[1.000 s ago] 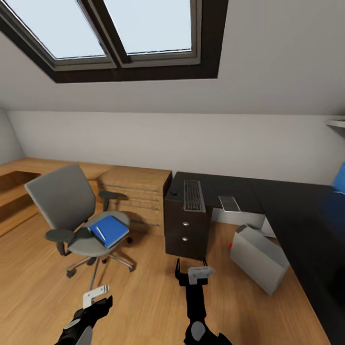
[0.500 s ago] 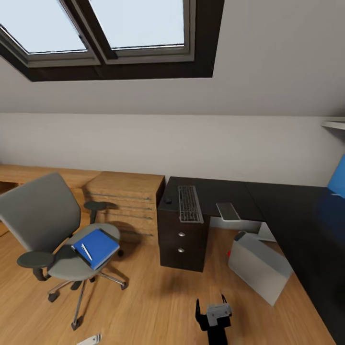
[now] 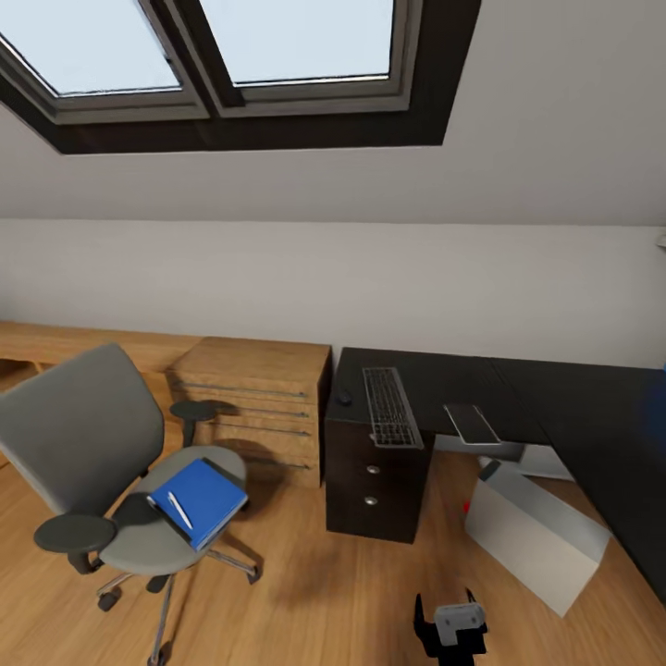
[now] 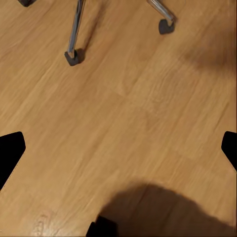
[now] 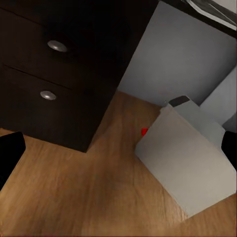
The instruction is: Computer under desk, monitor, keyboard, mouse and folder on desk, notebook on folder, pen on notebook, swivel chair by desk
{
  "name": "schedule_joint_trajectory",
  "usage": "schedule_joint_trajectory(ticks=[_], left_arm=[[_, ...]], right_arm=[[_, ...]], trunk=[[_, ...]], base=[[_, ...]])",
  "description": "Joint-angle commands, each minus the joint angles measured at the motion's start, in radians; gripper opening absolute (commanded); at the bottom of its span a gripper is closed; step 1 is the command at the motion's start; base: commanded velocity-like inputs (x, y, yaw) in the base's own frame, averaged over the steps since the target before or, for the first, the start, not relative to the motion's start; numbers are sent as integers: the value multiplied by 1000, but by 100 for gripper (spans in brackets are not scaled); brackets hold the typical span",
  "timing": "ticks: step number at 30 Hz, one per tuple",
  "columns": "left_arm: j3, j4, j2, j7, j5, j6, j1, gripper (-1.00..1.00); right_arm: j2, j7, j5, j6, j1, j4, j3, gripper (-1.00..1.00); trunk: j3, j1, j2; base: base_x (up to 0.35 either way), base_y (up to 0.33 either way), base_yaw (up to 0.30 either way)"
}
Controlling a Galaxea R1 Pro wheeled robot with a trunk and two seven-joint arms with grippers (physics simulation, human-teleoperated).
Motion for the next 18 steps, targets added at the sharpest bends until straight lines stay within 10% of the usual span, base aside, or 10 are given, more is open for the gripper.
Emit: schedule_joint_trajectory(ticks=[1, 11, 18], left_arm=[[-9, 4, -3, 6, 1, -5, 0, 100], [-10, 25, -21, 1, -2, -18, 0, 100], [-12, 24, -25, 1, 0, -17, 0, 100]], right_arm=[[0, 1, -8, -4, -1, 2, 9, 100], [-3, 24, -18, -5, -1, 1, 3, 100], [-4, 26, -107, -5, -1, -3, 0, 100]], trunk=[[-1, 0, -1], [-1, 0, -1], [-1, 0, -1]], base=[[136, 308, -99], [80, 291, -236], [4, 42, -298]])
